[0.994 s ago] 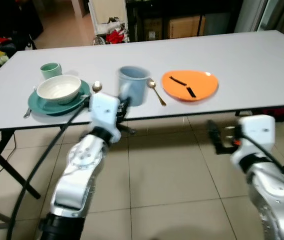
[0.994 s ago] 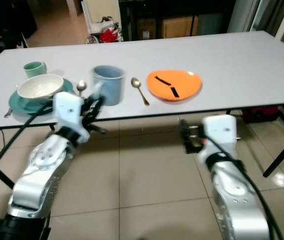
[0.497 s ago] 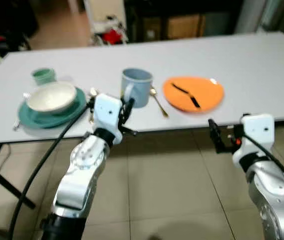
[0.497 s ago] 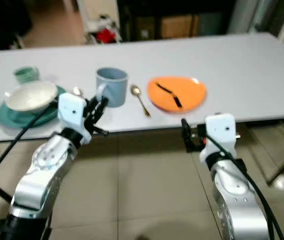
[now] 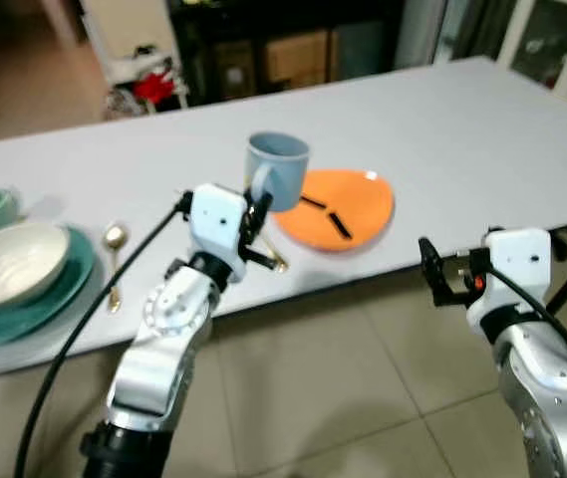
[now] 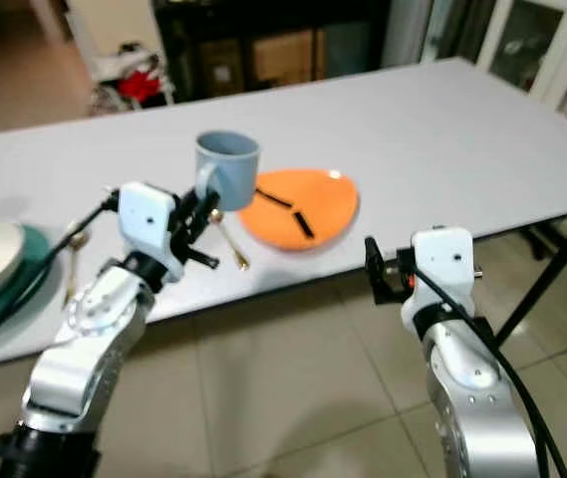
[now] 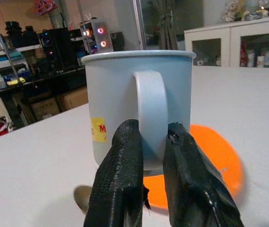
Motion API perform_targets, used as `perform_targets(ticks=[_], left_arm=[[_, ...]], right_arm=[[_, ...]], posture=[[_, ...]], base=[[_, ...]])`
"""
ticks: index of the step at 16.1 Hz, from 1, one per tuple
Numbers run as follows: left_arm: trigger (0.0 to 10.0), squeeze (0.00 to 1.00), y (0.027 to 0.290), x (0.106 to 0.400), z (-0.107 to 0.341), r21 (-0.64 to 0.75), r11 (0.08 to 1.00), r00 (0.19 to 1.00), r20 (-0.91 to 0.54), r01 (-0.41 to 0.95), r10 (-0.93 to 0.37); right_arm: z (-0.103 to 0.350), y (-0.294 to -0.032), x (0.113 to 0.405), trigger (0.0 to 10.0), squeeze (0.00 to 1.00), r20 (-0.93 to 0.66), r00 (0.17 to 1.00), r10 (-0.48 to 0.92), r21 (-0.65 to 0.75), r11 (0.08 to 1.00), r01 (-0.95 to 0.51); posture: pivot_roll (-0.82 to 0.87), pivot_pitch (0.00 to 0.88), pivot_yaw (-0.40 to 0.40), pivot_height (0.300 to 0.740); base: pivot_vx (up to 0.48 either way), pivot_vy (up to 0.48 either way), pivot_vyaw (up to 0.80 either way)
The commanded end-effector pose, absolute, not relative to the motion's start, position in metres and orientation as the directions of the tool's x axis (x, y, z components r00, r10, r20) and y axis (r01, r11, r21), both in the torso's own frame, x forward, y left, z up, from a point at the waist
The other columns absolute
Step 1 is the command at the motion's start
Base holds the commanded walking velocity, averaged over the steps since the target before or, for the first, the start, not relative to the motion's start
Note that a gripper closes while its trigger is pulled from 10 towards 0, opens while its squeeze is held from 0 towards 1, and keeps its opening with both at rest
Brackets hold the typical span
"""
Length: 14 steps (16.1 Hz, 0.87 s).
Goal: Setting the table
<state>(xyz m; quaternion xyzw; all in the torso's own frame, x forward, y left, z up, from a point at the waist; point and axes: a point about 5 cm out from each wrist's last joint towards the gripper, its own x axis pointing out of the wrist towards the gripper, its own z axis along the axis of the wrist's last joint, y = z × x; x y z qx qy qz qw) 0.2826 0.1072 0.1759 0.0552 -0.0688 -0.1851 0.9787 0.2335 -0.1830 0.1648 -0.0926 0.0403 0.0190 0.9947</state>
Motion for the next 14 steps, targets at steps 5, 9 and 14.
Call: perform_targets(ticks=[5, 9, 14], left_arm=[[10.0, 0.00, 0.116, 0.284, 0.177, 0.142, 0.935, 0.932, 0.116, 0.325, -0.342], [10.0, 0.00, 0.117, 0.285, 0.177, 0.145, 0.936, 0.933, 0.119, 0.321, -0.339], [10.0, 0.00, 0.118, 0.285, 0.177, 0.151, 0.937, 0.935, 0.121, 0.315, -0.333]], right_arm=[[0.166, -0.177, 0.234, 10.0, 0.00, -0.074, 0.996, 0.058, -0.177, 0.982, -0.070], [0.165, -0.174, 0.235, 10.0, 0.00, -0.076, 0.993, 0.086, -0.181, 0.978, -0.099], [0.159, -0.163, 0.231, 10.0, 0.00, -0.130, 0.971, 0.201, -0.203, 0.953, -0.224]], posture=[[-0.02, 0.000, 0.062, 0.740], [-0.01, 0.000, 0.059, 0.740], [-0.01, 0.000, 0.056, 0.740]], base=[[0.342, 0.000, 0.00], [0.342, 0.000, 0.00], [0.343, 0.000, 0.10]])
